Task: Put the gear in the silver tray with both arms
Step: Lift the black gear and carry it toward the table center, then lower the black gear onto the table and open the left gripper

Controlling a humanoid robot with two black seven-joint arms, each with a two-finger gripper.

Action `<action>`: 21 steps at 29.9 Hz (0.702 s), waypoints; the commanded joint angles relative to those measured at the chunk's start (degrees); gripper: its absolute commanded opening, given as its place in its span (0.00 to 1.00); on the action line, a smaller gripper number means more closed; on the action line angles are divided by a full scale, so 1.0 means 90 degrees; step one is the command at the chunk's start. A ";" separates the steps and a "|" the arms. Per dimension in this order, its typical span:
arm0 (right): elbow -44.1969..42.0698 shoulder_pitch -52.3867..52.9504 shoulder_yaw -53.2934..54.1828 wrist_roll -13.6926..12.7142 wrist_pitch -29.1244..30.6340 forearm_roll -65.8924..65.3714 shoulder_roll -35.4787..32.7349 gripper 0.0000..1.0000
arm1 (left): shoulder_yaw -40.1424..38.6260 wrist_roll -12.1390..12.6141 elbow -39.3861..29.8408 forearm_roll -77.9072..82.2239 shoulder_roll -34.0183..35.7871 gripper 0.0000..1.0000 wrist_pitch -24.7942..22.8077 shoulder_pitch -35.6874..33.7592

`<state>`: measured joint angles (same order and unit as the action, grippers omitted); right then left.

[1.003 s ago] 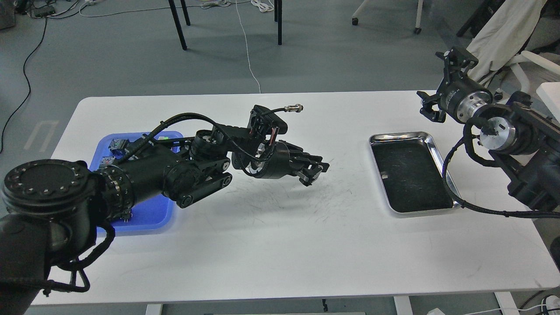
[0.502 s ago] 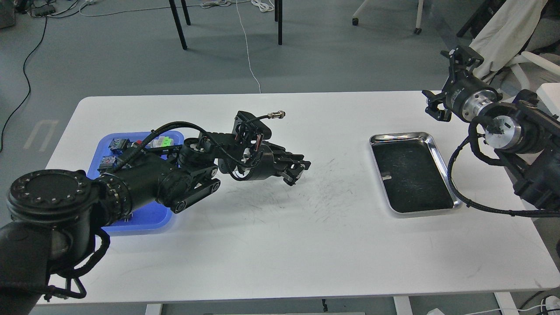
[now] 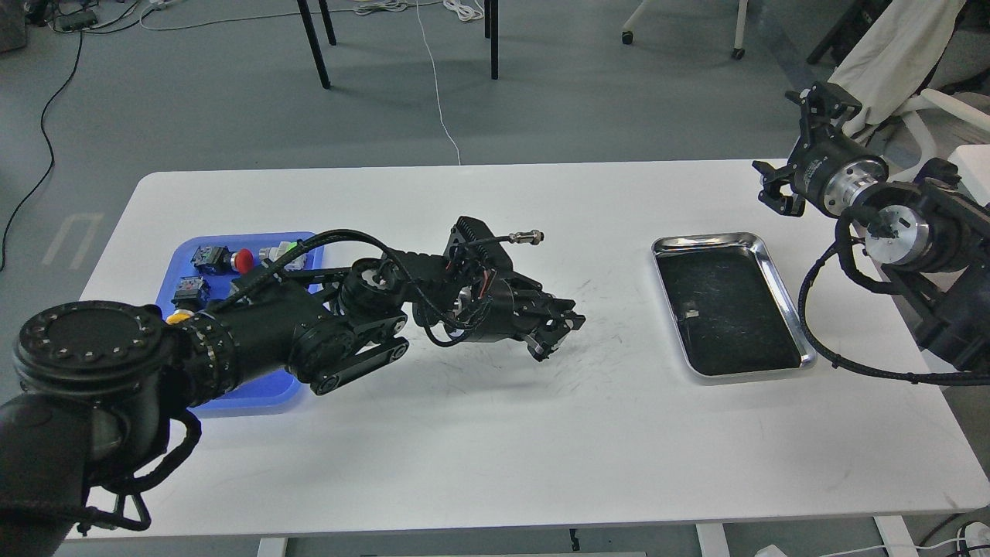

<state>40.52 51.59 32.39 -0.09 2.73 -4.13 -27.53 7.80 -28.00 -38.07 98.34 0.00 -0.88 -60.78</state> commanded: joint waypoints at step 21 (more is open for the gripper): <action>0.0000 0.0059 -0.0151 -0.0009 -0.0040 0.0000 -0.0008 0.99 | -0.0007 0.0000 0.0040 0.0011 0.0001 0.06 0.0206 0.0600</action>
<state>40.42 52.23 31.24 -0.13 2.37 -4.13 -27.64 7.81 -28.00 -37.65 98.49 0.00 0.93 -55.43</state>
